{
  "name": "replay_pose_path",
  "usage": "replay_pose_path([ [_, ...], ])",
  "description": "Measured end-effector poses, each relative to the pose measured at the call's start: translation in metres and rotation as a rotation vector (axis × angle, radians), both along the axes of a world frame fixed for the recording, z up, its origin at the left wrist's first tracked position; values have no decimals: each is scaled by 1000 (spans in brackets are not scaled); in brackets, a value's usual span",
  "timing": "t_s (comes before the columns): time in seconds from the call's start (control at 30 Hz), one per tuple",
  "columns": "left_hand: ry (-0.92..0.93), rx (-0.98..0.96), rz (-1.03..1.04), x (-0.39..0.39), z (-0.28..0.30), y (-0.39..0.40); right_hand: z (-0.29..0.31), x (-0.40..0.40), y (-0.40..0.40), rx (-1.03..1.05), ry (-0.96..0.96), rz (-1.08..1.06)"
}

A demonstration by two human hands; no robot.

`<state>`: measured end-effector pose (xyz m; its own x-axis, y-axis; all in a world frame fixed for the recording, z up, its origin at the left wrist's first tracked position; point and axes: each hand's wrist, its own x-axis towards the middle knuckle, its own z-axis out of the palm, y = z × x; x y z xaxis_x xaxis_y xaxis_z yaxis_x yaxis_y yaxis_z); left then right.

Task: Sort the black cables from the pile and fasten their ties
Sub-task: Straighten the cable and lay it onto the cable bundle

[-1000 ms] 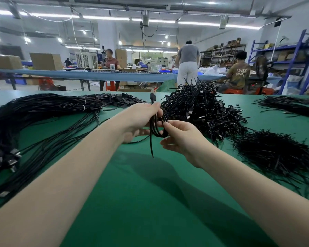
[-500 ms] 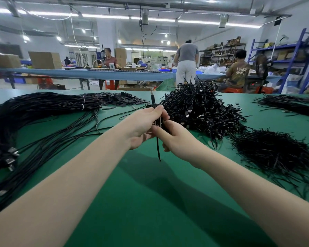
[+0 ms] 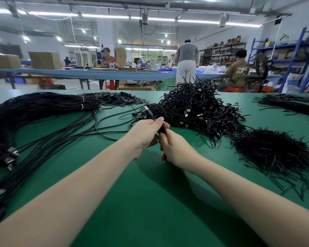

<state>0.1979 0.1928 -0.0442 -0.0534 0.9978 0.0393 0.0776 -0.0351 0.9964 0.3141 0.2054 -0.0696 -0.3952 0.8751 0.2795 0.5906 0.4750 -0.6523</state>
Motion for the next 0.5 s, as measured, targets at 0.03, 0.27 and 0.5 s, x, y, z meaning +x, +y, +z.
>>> replay_pose_path([
  [0.03,3,-4,-9,-2,0,0,0,0,0,-10,34,14],
  [0.27,509,224,294,-2,-7,3,-4,3,5,13,-36,-84],
  [0.5,293,223,321,-8,-12,9,-2,8,11,-23,-51,-186],
])
